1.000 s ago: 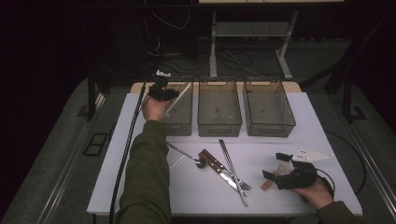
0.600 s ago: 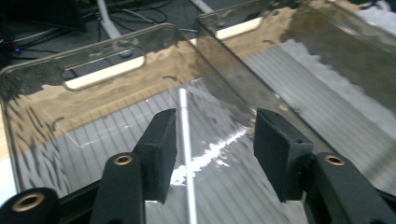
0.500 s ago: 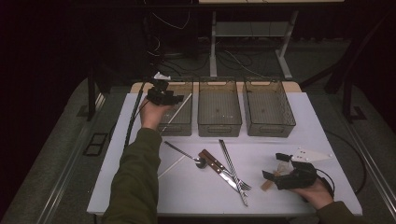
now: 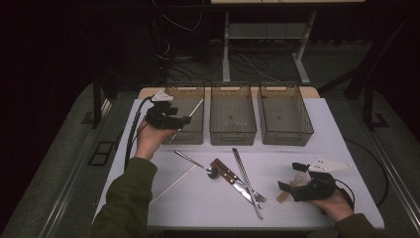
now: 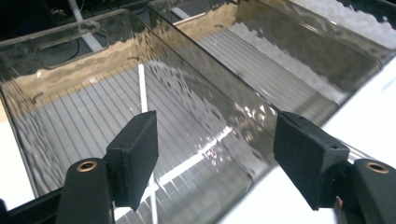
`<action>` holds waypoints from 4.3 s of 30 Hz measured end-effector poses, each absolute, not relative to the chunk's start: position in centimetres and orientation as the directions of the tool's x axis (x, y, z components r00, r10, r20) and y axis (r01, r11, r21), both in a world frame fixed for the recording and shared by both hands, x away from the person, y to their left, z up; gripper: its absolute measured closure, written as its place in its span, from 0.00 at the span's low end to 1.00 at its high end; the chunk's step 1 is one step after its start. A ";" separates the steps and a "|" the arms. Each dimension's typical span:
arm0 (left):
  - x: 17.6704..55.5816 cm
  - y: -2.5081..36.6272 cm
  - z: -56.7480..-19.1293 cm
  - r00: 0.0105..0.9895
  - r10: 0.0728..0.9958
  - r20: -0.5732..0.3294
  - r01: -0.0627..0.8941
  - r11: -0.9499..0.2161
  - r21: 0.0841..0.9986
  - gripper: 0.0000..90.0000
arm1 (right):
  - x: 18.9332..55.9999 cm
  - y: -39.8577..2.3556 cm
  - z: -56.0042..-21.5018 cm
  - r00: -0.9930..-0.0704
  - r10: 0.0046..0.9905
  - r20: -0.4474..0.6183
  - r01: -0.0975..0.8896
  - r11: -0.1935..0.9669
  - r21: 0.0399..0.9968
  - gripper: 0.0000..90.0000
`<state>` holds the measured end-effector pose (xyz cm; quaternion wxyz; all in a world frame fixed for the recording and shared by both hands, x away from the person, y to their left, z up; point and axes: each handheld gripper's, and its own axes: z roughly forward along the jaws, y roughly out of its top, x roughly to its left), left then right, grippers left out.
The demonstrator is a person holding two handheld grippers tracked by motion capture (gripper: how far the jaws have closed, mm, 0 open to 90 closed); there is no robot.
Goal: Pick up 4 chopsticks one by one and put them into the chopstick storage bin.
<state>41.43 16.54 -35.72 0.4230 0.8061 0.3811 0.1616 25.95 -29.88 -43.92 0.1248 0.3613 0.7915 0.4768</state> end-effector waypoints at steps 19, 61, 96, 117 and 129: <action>33.4 17.9 -39.2 0.693 0.718 -0.063 0.462 -0.375 0.804 0.27 | 25.9 -29.3 -44.2 -0.716 0.680 0.156 0.456 0.286 0.843 0.10; 25.8 20.1 -44.0 0.717 0.693 -0.077 0.559 -0.504 0.658 0.80 | 25.7 -29.4 -44.2 -0.714 0.686 0.141 0.453 0.299 0.840 0.10; 26.1 19.7 -43.8 0.744 0.666 -0.057 0.536 -0.543 0.646 0.94 | 25.7 -29.5 -44.2 -0.713 0.686 0.144 0.455 0.297 0.840 0.10; 26.7 19.6 -42.2 0.737 0.669 -0.092 0.537 -0.497 0.681 0.94 | 25.7 -29.5 -44.2 -0.711 0.688 0.146 0.459 0.297 0.837 0.10; 27.6 19.2 -40.6 0.731 0.675 -0.102 0.520 -0.454 0.724 0.94 | 25.8 -29.4 -44.3 -0.712 0.688 0.141 0.460 0.305 0.834 0.10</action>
